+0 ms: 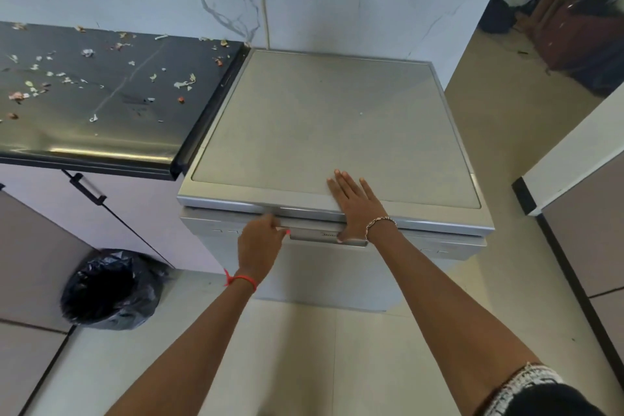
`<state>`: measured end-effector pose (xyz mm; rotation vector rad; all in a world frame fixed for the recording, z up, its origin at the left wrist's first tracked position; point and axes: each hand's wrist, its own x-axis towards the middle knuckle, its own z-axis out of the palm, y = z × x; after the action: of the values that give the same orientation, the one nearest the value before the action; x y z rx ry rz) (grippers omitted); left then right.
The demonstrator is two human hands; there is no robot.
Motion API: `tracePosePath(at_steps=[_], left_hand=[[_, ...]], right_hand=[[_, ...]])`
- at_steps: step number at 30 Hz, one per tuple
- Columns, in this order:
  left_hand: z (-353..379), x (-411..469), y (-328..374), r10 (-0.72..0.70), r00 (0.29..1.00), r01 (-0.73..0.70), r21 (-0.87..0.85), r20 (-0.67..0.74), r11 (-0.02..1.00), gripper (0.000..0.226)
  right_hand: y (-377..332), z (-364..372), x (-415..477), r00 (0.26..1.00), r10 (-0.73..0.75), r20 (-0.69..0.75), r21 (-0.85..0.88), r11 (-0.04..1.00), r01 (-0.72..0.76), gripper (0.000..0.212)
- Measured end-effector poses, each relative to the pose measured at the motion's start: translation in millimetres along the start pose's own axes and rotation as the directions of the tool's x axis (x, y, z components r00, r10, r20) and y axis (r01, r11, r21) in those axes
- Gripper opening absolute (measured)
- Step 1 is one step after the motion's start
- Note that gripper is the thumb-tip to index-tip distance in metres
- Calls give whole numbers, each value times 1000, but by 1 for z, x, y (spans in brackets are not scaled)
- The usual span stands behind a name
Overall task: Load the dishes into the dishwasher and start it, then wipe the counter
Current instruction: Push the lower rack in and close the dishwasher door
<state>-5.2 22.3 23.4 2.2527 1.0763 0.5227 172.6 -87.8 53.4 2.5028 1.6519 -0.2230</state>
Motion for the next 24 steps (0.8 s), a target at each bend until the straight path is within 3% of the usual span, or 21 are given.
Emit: tracePosePath(at_steps=[2, 4, 6, 8, 11, 24], left_hand=[[-5, 12, -3, 317, 948, -305, 193, -32, 932, 48], [-7, 25, -8, 509, 858, -502, 316, 68, 805, 82], [-8, 42, -13, 531, 816, -574, 417, 228, 705, 108], [-10, 56, -15, 501, 787, -616, 486, 359, 620, 119], [-11, 60, -11, 453, 789, -614, 506, 415, 606, 120], [-6, 55, -13, 488, 786, -617, 525, 380, 586, 107]], right_hand=[[4, 0, 2, 1000, -17, 24, 22, 1000, 16, 122], [4, 1, 1, 1000, -22, 18, 20, 1000, 21, 122], [4, 0, 2, 1000, -24, 19, 15, 1000, 24, 121], [4, -1, 3, 1000, -19, 23, 22, 1000, 18, 120], [4, -2, 2, 1000, -10, 12, 24, 1000, 9, 116], [2, 1, 2, 1000, 1, -7, -9, 1000, -1, 111]])
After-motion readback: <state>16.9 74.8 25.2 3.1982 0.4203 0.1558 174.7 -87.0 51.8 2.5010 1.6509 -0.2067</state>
